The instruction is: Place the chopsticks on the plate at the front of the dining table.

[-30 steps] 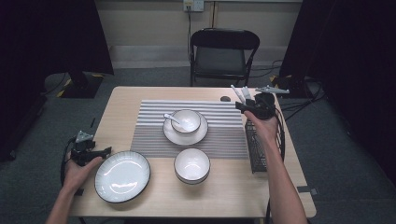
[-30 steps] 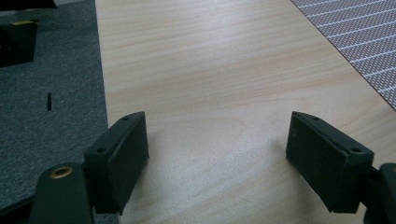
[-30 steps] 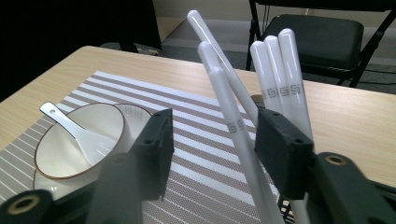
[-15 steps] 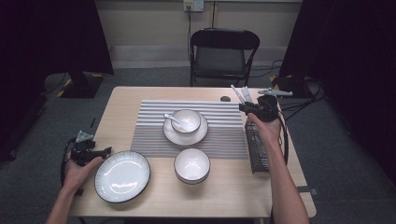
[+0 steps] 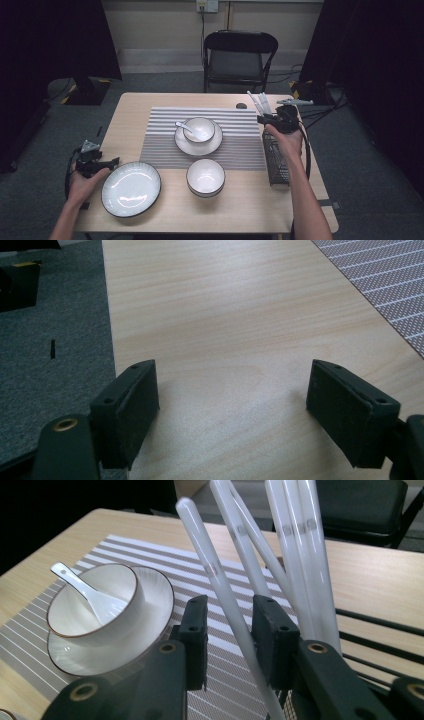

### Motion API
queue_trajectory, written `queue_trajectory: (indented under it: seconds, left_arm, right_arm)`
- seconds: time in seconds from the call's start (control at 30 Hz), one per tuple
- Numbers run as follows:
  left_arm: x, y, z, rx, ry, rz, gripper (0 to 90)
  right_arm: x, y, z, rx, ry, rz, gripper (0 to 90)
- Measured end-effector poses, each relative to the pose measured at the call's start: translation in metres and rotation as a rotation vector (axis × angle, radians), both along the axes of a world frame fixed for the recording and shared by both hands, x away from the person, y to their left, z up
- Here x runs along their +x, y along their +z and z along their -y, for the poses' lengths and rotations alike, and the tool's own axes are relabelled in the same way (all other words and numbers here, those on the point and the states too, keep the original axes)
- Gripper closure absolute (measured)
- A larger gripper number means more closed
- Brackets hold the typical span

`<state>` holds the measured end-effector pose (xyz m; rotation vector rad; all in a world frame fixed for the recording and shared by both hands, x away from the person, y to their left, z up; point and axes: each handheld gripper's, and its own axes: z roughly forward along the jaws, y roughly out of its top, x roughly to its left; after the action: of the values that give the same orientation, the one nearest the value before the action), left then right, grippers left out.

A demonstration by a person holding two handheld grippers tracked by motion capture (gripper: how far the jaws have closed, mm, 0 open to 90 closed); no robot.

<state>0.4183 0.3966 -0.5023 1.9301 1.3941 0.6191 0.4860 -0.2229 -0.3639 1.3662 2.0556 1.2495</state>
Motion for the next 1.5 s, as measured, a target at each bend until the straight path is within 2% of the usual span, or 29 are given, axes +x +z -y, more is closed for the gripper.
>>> queue_trajectory:
  seconds: [0.07,0.13,0.27,0.33,0.6,0.87,1.5]
  left_arm:
    - [0.0,0.0,0.0,0.0,0.0,0.0,20.5]
    - [0.0,0.0,0.0,0.0,0.0,0.0,20.5]
    - [0.0,0.0,0.0,0.0,0.0,0.0,20.6]
    - [0.0,0.0,0.0,0.0,0.0,0.0,20.6]
    - [0.0,0.0,0.0,0.0,0.0,-0.001,20.5]
    - [0.0,0.0,0.0,0.001,-0.002,-0.001,20.6]
    - [0.0,0.0,0.0,0.0,-0.001,-0.001,20.6]
  right_arm:
    - [0.0,0.0,-0.001,-0.012,-0.001,-0.004,68.2]
    - [0.002,-0.002,-0.002,-0.042,-0.016,-0.013,75.4]
    - [0.002,-0.002,-0.001,-0.052,-0.02,-0.01,76.2]
    - [0.001,-0.001,-0.004,-0.079,-0.029,0.002,76.9]
    - [-0.002,0.003,0.002,-0.062,-0.056,0.045,78.1]
    - [-0.003,0.004,0.002,-0.072,-0.07,0.064,78.7]
    - [-0.007,0.009,0.01,-0.07,-0.17,0.129,81.1]
